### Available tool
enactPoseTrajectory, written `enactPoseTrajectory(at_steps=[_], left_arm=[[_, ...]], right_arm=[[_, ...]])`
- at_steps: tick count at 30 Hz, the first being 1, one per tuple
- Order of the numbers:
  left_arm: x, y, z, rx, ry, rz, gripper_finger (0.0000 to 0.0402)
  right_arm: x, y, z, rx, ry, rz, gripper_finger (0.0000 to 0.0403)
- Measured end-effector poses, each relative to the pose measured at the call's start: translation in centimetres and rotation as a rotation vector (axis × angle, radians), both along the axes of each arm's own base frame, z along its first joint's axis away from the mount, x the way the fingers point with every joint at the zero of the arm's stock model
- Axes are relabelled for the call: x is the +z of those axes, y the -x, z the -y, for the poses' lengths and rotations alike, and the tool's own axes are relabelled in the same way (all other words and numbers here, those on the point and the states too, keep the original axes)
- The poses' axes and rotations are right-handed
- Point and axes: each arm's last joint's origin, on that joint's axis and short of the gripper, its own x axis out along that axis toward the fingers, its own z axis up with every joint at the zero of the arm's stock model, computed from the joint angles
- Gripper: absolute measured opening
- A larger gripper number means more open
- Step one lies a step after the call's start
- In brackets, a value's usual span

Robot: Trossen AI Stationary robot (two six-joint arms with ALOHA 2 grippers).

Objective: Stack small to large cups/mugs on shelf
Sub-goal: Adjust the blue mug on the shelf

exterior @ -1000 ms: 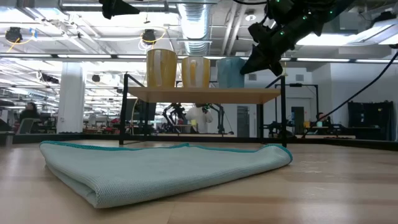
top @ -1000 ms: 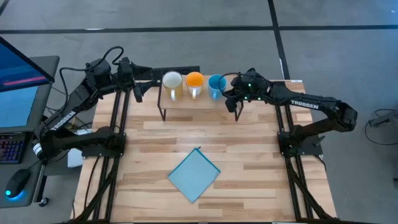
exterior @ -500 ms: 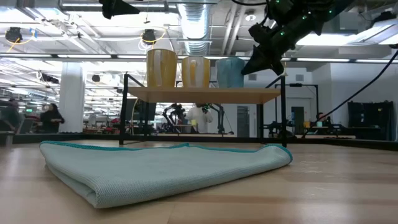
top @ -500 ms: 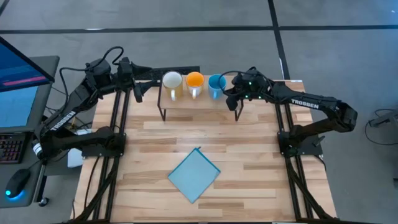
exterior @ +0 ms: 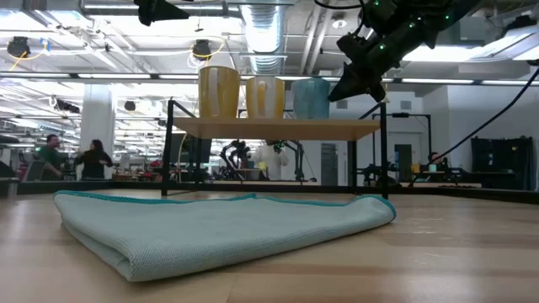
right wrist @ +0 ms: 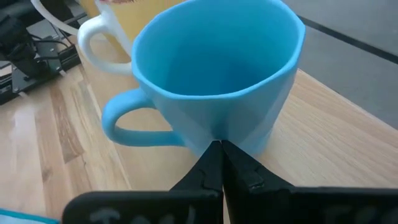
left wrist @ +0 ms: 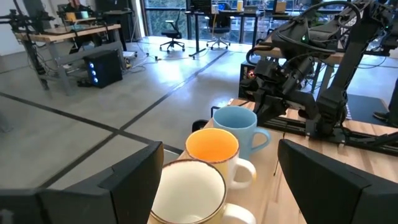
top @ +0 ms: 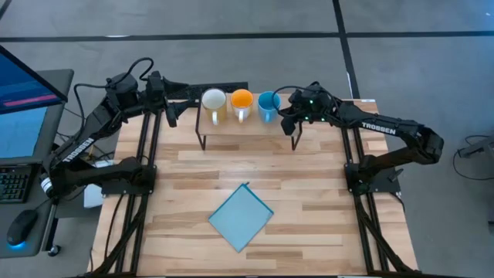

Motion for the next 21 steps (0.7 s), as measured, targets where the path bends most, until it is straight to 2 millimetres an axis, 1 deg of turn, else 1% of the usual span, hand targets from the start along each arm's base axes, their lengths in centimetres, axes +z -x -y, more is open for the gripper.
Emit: enactPoseTrajectory(at_steps=[12, 21], left_arm=[[0.00, 0.00, 0.00, 0.000, 0.000, 0.000, 0.0308], [0.00, 0.00, 0.00, 0.000, 0.000, 0.000, 0.0308]], right_arm=[[0.08, -0.08, -0.06, 0.006, 0.001, 0.010, 0.0021], [0.21, -0.18, -0.10, 0.042, 0.005, 0.027, 0.0021]])
